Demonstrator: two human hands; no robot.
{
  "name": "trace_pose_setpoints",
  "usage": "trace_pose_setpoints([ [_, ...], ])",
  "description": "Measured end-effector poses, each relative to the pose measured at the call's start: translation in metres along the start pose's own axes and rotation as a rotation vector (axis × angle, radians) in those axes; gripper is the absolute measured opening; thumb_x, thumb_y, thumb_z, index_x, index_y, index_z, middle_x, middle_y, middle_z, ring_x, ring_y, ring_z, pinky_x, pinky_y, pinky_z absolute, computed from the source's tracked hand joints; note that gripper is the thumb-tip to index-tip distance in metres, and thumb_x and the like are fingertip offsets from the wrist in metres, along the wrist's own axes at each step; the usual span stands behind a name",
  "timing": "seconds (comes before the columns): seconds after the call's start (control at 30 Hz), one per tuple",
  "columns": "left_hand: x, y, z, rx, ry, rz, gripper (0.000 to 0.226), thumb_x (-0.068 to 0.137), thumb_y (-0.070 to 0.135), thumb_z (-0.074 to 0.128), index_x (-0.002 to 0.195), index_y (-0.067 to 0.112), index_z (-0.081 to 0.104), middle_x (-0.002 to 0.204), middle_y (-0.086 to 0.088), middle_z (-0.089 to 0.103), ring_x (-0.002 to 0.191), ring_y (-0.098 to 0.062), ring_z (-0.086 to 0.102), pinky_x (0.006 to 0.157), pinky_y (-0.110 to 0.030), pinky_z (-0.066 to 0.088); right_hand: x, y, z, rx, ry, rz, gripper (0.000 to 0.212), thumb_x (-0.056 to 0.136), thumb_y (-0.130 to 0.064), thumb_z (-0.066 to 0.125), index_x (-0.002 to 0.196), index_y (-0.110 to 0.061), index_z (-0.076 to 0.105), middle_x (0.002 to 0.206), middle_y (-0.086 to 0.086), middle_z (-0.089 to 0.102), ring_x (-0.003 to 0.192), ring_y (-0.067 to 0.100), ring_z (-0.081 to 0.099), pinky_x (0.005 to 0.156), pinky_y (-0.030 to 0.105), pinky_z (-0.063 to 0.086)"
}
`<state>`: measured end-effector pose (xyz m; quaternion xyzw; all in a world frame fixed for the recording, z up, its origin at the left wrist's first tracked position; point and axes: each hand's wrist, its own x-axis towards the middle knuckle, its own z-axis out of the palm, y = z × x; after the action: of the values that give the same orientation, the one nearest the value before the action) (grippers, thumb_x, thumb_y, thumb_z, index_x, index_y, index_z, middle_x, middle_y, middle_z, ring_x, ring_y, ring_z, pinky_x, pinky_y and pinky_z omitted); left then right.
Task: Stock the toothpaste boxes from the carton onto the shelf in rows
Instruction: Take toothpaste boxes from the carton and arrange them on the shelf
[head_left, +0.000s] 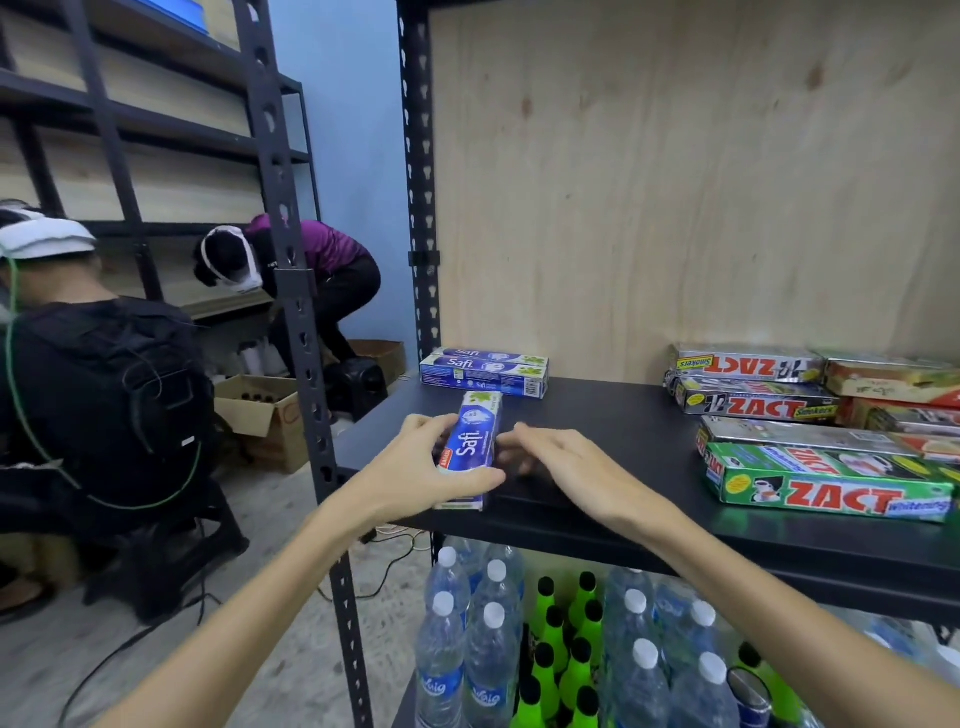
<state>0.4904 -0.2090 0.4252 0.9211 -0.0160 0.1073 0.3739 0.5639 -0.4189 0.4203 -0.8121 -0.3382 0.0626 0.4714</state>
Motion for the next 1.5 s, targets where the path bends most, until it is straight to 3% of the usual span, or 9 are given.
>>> trace_pose_setpoints([
  [0.13,0.010,-0.003,-0.019,-0.014,-0.101,0.021,0.076,0.080,0.044,0.080,0.146,0.028,0.046,0.139,0.016,0.054,0.120,0.004,0.057,0.107,-0.026,0.046,0.021,0.015,-0.008,-0.315,0.157,-0.080,0.051,0.093,-0.054,0.061,0.137,-0.029,0.057,0.123,-0.008,0.064,0.111,0.011,0.059,0.104,0.039,0.046],
  [0.33,0.030,-0.027,-0.034,-0.013,0.007,0.094,0.043,0.082,0.018,0.073,0.122,0.031,0.065,0.125,0.019,0.067,0.119,0.004,0.060,0.108,-0.029,0.046,0.047,0.037,-0.030,-0.639,0.370,0.077,0.083,0.084,-0.069,0.063,0.150,-0.025,0.041,0.144,0.008,0.048,0.132,0.030,0.041,0.106,0.044,0.034],
  [0.43,0.050,-0.041,-0.037,0.126,0.135,0.052,0.047,0.084,0.026,0.078,0.128,0.026,0.059,0.127,0.014,0.064,0.115,-0.001,0.060,0.104,-0.030,0.049,0.062,0.046,-0.039,-0.455,0.339,0.094,0.078,0.080,-0.065,0.070,0.144,-0.025,0.051,0.137,0.003,0.062,0.126,0.025,0.056,0.110,0.048,0.040],
  [0.53,0.074,-0.058,-0.032,0.248,0.238,-0.070,0.061,0.079,0.040,0.082,0.130,0.019,0.056,0.125,0.001,0.059,0.113,-0.015,0.059,0.097,-0.033,0.049,0.079,0.055,-0.038,-0.394,0.372,0.013,0.054,0.077,-0.063,0.074,0.117,-0.027,0.069,0.107,-0.008,0.075,0.096,0.015,0.069,0.098,0.048,0.049],
  [0.7,0.130,-0.076,-0.036,0.184,0.309,-0.231,0.074,0.076,0.035,0.086,0.136,0.007,0.054,0.129,-0.010,0.065,0.115,-0.025,0.062,0.095,-0.033,0.048,0.109,0.065,-0.030,-0.326,0.425,0.033,0.061,0.060,-0.080,0.071,0.096,-0.030,0.066,0.088,-0.014,0.072,0.086,0.011,0.069,0.091,0.044,0.053],
  [1.1,0.183,-0.090,-0.028,-0.168,0.292,-0.307,0.076,0.074,0.027,0.090,0.136,0.003,0.053,0.100,0.004,0.064,0.099,-0.017,0.062,0.090,-0.028,0.047,0.149,0.083,-0.030,-0.385,0.484,0.044,0.071,0.062,-0.073,0.078,0.106,-0.026,0.048,0.101,-0.005,0.066,0.100,0.024,0.061,0.093,0.044,0.045],
  [1.23,0.184,-0.098,-0.028,-0.129,0.287,-0.302,0.080,0.061,0.052,0.092,0.127,0.016,0.063,0.114,-0.001,0.071,0.102,-0.018,0.067,0.097,-0.036,0.053,0.148,0.081,-0.031,-0.373,0.493,0.086,0.071,0.066,-0.070,0.080,0.113,-0.023,0.054,0.111,-0.003,0.062,0.110,0.022,0.056,0.094,0.041,0.040],
  [1.33,0.190,-0.110,-0.031,-0.121,0.324,-0.287,0.103,0.034,0.077,0.085,0.122,0.025,0.067,0.110,0.003,0.073,0.101,-0.018,0.069,0.096,-0.040,0.055,0.151,0.078,-0.029,-0.433,0.461,0.038,0.051,0.074,-0.070,0.073,0.106,-0.030,0.066,0.095,-0.010,0.067,0.098,0.021,0.060,0.083,0.038,0.034],
  [1.5,0.182,-0.102,-0.030,-0.086,0.347,-0.268,0.064,0.064,0.053,0.089,0.117,0.023,0.070,0.104,0.003,0.074,0.096,-0.015,0.068,0.071,-0.025,0.050,0.153,0.077,-0.027,-0.435,0.447,0.014,0.044,0.080,-0.066,0.071,0.107,-0.031,0.072,0.083,-0.009,0.068,0.087,0.022,0.061,0.087,0.039,0.040],
])
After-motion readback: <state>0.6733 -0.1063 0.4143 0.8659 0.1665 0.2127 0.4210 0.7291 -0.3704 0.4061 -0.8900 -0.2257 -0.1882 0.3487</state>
